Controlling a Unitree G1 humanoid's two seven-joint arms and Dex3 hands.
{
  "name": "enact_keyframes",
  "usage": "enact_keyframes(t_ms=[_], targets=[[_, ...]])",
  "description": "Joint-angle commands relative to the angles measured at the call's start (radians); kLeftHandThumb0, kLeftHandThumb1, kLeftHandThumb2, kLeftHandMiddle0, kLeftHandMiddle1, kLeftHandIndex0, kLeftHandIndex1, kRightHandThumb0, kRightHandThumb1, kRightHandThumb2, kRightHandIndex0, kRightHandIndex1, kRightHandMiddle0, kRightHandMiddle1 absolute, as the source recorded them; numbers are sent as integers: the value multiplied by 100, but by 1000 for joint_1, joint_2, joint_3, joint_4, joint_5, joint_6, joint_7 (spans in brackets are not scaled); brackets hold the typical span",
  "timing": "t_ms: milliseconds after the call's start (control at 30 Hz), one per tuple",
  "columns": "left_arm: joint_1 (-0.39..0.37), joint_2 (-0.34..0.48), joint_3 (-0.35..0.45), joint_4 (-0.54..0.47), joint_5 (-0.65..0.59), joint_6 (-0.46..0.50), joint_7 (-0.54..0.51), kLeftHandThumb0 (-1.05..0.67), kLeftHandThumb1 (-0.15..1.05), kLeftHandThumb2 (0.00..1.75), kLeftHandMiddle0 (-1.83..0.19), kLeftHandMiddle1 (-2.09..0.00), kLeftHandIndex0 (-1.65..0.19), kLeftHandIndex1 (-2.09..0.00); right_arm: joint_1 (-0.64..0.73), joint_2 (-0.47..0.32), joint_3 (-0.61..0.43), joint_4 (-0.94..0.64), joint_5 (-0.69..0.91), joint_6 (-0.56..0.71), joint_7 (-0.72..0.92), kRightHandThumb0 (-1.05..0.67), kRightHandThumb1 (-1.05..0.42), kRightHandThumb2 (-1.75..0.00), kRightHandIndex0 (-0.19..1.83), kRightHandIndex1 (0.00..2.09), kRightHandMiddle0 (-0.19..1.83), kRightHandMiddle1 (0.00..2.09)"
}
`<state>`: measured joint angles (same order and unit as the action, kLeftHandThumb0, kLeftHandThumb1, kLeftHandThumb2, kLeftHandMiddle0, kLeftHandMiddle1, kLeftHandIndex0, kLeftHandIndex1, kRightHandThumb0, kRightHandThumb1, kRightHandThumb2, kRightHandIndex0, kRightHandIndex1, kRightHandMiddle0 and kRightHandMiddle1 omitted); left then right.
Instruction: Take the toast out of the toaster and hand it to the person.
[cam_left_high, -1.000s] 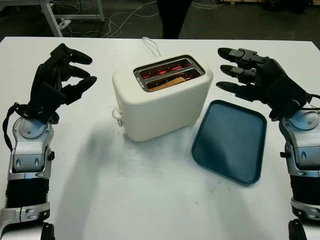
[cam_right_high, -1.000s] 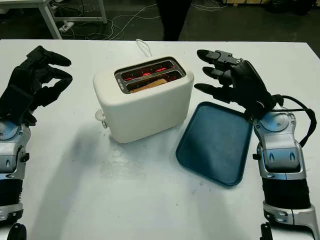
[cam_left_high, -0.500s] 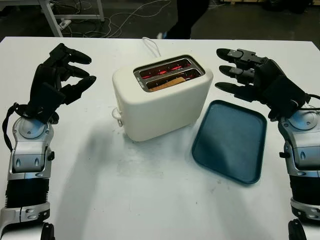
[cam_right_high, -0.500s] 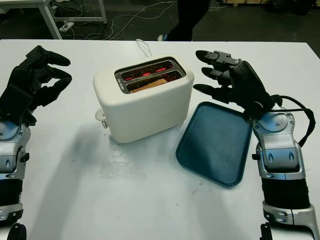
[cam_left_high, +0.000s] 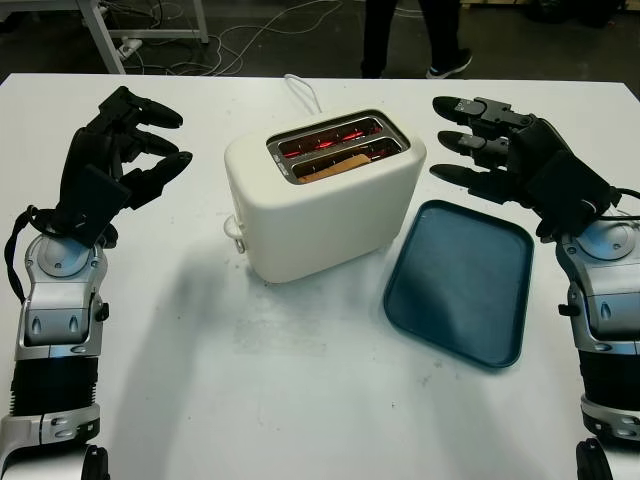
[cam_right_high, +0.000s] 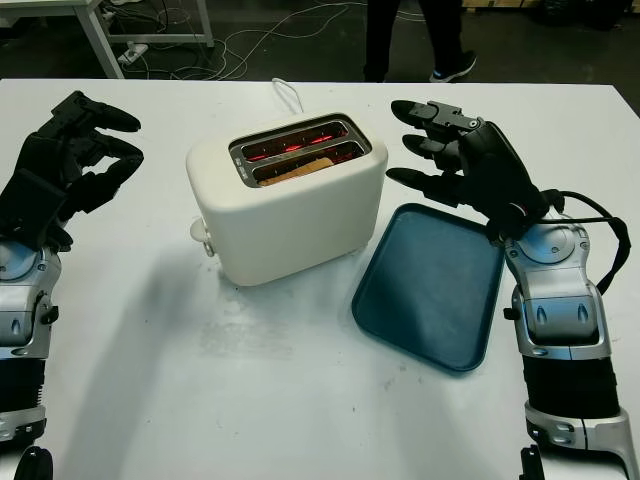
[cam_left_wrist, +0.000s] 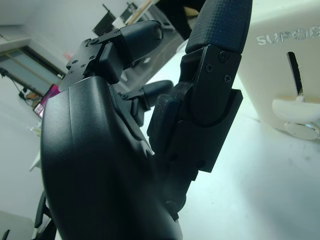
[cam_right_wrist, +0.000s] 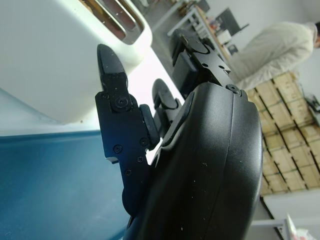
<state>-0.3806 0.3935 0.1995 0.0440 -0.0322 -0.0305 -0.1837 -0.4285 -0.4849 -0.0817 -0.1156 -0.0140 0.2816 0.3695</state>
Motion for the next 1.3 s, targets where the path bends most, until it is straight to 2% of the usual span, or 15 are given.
enact_keyframes(t_ms=[0,300,1267], targets=[[7,7,3,3,6,-10,3,-105,92,20,-27,-145,-25,-137,-6,1,1,-12,-3,4,-9,-33,-92,0,52,3,47,1],[6,8,1,-1,6,-10,1,-105,92,20,-27,-145,-25,-137,-8,4,-7,-12,11,13,-4,-30,-92,-1,51,3,46,1],[-1,11,1,19,6,-31,-2,-105,92,21,-28,-144,-26,-136,-17,8,-1,-6,15,19,1,-37,-92,0,51,3,48,1]])
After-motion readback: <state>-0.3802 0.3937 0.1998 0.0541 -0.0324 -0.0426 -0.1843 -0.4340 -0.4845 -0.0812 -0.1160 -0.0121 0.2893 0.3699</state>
